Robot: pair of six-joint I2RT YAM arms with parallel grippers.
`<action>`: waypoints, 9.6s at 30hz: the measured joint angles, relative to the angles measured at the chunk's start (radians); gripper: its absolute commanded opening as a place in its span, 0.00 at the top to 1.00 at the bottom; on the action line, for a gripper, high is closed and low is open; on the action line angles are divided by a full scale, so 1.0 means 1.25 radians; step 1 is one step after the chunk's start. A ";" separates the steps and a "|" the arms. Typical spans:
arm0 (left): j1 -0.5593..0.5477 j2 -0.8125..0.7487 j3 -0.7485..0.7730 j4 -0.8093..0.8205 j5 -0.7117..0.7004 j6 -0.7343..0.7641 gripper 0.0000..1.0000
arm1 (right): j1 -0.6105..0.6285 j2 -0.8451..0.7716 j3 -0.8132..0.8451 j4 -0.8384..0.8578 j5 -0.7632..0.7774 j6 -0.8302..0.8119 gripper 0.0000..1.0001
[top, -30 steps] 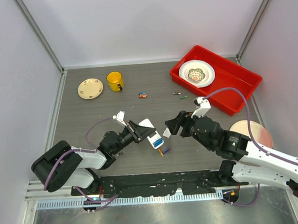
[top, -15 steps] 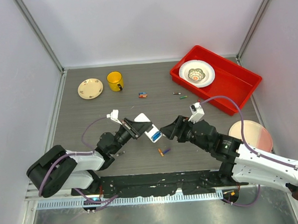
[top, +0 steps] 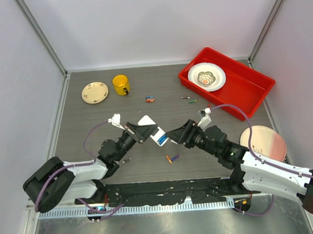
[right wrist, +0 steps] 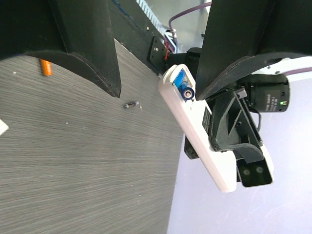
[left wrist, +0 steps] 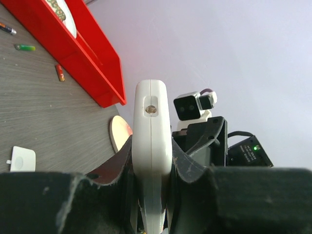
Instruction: Load the batteries into the remote control
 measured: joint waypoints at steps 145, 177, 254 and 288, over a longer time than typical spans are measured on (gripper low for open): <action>0.005 -0.059 -0.007 0.007 -0.106 0.027 1.00 | 0.027 0.186 0.095 0.132 -0.065 -0.006 0.42; 0.003 -0.059 -0.007 0.007 -0.100 0.024 1.00 | -0.025 0.172 -0.034 0.334 -0.159 0.095 0.75; 0.184 -0.367 -0.045 -0.447 0.336 -0.063 1.00 | -0.041 0.442 0.277 -0.440 0.180 -0.515 0.17; 0.184 -0.504 -0.090 -0.510 0.330 -0.063 1.00 | -0.040 0.674 0.403 -0.428 0.180 -0.646 0.12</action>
